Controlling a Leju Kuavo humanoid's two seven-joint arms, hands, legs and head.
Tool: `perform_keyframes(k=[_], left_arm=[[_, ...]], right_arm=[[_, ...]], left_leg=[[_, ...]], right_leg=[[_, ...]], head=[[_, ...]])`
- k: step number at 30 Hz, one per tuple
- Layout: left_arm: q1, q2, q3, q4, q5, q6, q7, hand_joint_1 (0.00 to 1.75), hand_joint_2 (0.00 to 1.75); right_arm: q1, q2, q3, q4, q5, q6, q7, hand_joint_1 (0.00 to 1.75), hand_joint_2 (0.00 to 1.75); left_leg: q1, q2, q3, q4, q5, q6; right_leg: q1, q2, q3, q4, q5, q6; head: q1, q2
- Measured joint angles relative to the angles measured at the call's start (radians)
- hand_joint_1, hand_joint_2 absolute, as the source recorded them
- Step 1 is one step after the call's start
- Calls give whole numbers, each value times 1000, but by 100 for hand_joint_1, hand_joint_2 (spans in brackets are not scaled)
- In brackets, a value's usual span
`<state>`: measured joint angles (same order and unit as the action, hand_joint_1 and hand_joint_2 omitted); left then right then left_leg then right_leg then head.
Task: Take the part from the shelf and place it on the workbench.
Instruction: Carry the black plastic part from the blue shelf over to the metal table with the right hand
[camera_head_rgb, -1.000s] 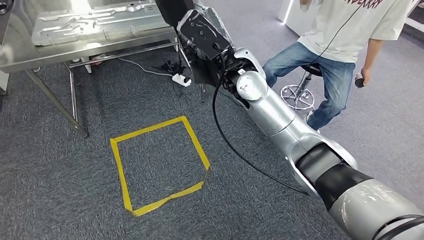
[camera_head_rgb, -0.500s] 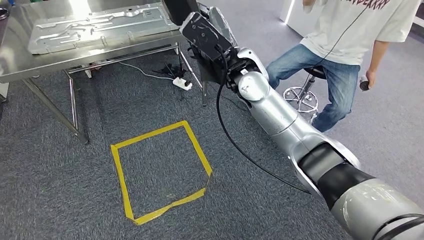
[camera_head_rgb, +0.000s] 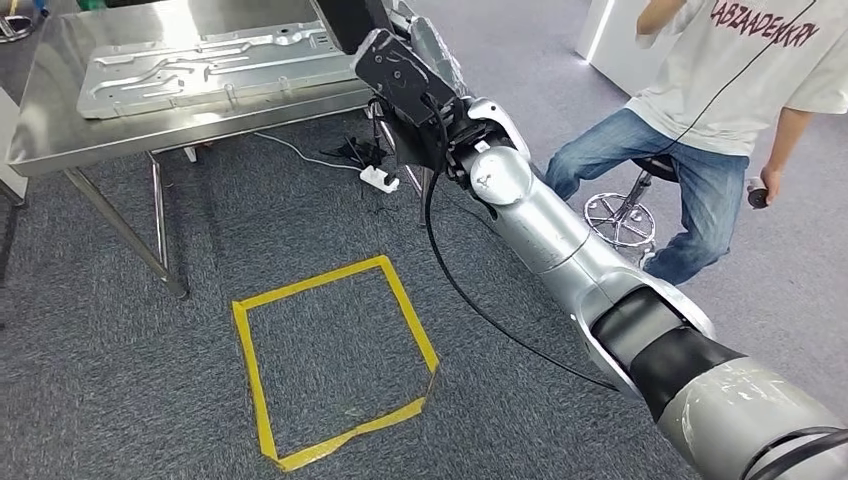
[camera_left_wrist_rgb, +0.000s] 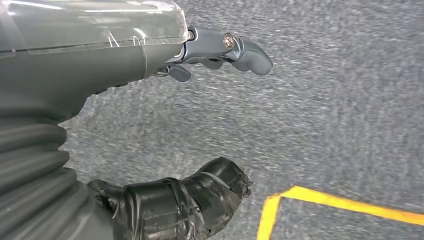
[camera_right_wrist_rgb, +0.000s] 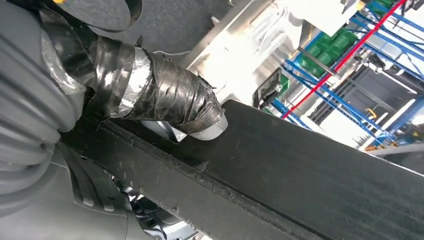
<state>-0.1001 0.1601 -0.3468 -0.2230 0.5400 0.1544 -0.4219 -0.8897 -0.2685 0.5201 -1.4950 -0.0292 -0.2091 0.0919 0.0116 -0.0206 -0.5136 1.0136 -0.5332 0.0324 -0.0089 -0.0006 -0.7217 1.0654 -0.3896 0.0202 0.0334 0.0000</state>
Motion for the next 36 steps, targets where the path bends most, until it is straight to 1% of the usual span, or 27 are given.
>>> perform_keyframes(k=[1,2,4,5,7,9,10,11,12,13,14,15,16,17,19,21,23,25,26,27,28,29,30,32,33,35,36], left_arm=[[0,0,0,0,0,1,0,0,175],[-1,0,0,0,0,2,1,0,175],[-3,0,0,0,0,3,1,0,175],[-5,0,0,0,0,3,1,0,175],[-7,0,0,0,0,3,0,0,175],[-6,0,0,0,1,3,1,0,175],[-3,-1,0,0,1,3,1,0,175],[-1,-1,0,0,2,3,1,0,175],[1,-1,0,0,2,3,1,0,175],[2,-1,0,0,2,3,1,0,175],[5,-1,0,1,3,3,1,0,175],[6,0,0,2,3,3,1,0,175],[8,0,0,3,3,3,2,0,175],[9,0,0,4,3,3,2,0,175],[9,1,0,4,3,3,2,0,175],[7,1,0,4,3,2,2,0,175],[4,1,0,4,2,2,1,0,175],[4,0,0,4,1,2,1,0,175],[6,-1,0,4,1,2,1,0,175],[7,-1,0,4,0,2,1,0,175],[8,-2,0,4,0,2,1,0,175],[8,-2,0,4,0,2,1,0,175],[7,-2,0,4,0,2,2,0,175],[5,-1,0,5,0,3,2,0,175],[4,-1,0,5,0,4,2,0,175],[3,0,0,5,0,4,3,0,175],[1,1,0,5,0,4,3,0,175]], right_arm=[[1,-1,0,-1,0,0,1,175,175],[1,-3,0,-1,1,0,1,175,175],[0,-4,0,-5,2,0,2,175,175],[-1,-4,0,-7,2,0,2,175,175],[-4,-5,0,-11,3,0,2,175,175],[-2,-5,-1,-11,3,1,2,175,175],[2,-5,-1,-11,2,1,2,175,175],[5,-5,-1,-11,2,2,2,175,175],[7,-5,-1,-10,2,2,2,175,175],[9,-5,-1,-10,2,2,3,175,175],[9,-5,-1,-10,2,2,3,175,175],[9,-5,0,-9,2,2,3,175,175],[9,-5,0,-8,2,2,3,175,175],[10,-5,0,-8,2,2,4,175,175],[10,-5,0,-9,2,2,5,175,175],[8,-6,-2,-11,2,1,5,175,175],[4,-6,-5,-13,2,1,4,175,175],[6,-6,-7,-13,-1,2,5,175,175],[10,-7,-7,-13,-3,2,6,175,175],[13,-7,-7,-13,-5,2,8,175,175],[15,-7,-7,-13,-7,2,9,175,175],[15,-7,-7,-12,-9,3,9,175,175],[16,-8,-7,-12,-12,3,10,175,175],[17,-10,-8,-11,-19,4,10,175,175],[18,-12,-9,-11,-21,4,10,175,175],[19,-14,-10,-13,-22,5,11,175,175],[18,-14,-10,-13,-22,5,11,175,175]], left_leg=[[-2,-1,8,-2,-9,-6],[-4,-1,18,-1,-13,-13],[-5,0,21,11,-12,-23],[-4,2,10,38,-9,-27],[-2,9,-45,133,-20,-34],[-1,12,-123,228,-65,-39],[-2,13,-155,250,-91,-38],[-2,13,-175,246,-106,-36],[-3,13,-184,215,-97,-31],[-6,13,-183,163,-52,-24],[-11,12,-180,107,16,-15],[-16,12,-176,61,72,-6],[-21,11,-170,32,114,2],[-24,10,-165,21,127,7],[-23,10,-145,12,119,15],[-18,9,-117,0,110,22],[-13,9,-86,-11,95,28],[-10,8,-61,-12,73,30],[-9,7,-47,-12,61,28],[-7,6,-32,-12,49,26],[-5,5,-16,-11,36,22],[-2,4,-1,-11,22,16],[-2,3,15,-7,6,9],[-5,2,31,-6,-21,-6],[-7,2,37,-3,-27,-13],[-8,5,39,9,-26,-21],[-6,7,24,40,-18,-24]], right_leg=[[3,1,8,-30,30,-5],[4,2,12,-41,35,-9],[1,3,27,-43,24,-19],[-1,3,38,-45,15,-25],[-1,3,63,-46,-3,-35],[2,4,88,-46,-25,-40],[4,4,102,-46,-37,-41],[6,5,118,-46,-50,-42],[9,5,137,-46,-64,-42],[12,5,156,-45,-79,-41],[14,5,174,-44,-93,-40],[16,7,187,-44,-107,-38],[18,9,197,-44,-118,-34],[18,11,204,-41,-123,-30],[20,13,211,-31,-125,-22],[19,13,189,24,-108,-14],[13,11,110,140,-110,-2],[6,9,20,235,-166,9],[3,9,-7,245,-194,14],[-1,8,-20,226,-204,18],[-5,6,-21,185,-187,22],[-10,4,-11,124,-139,27],[-14,0,-1,57,-74,30],[-15,-6,16,-18,8,21],[-15,-8,19,-28,19,13],[-16,-4,32,-25,12,-5],[-18,-3,39,-26,8,-11]], head=[[-1,0],[-1,0],[-1,0],[-1,0],[-2,0],[-2,0],[-2,0],[-2,0],[-2,0],[-2,0],[-1,0],[-2,0],[-2,0],[-1,0],[-2,0],[-1,0],[0,0],[1,0],[1,0],[1,0],[1,0],[1,0],[1,0],[1,0],[1,0],[0,0],[-1,0]])
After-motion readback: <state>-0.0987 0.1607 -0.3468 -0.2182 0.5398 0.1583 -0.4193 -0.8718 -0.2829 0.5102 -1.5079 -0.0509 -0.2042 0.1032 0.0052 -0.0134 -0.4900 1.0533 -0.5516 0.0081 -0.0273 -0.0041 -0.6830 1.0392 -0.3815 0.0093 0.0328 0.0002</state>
